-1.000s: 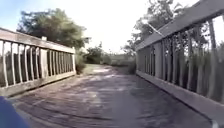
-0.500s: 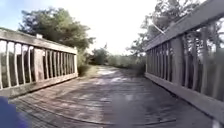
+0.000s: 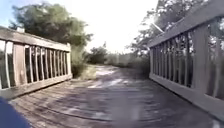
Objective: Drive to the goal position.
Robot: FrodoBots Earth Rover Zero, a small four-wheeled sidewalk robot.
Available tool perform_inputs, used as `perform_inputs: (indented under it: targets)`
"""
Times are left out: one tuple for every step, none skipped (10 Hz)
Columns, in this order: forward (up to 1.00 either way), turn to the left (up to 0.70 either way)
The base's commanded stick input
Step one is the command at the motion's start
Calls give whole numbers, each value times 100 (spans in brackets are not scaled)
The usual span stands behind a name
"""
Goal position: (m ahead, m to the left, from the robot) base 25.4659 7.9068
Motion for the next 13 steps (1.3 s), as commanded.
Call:
perform_inputs:
  targets:
    - [100, 0]
    - [100, 0]
    - [100, 0]
    - [100, 0]
    - [100, 0]
    - [100, 0]
    - [100, 0]
    - [100, 0]
    - [100, 0]
    - [100, 0]
    - [100, 0]
    - [100, 0]
    - [100, 0]
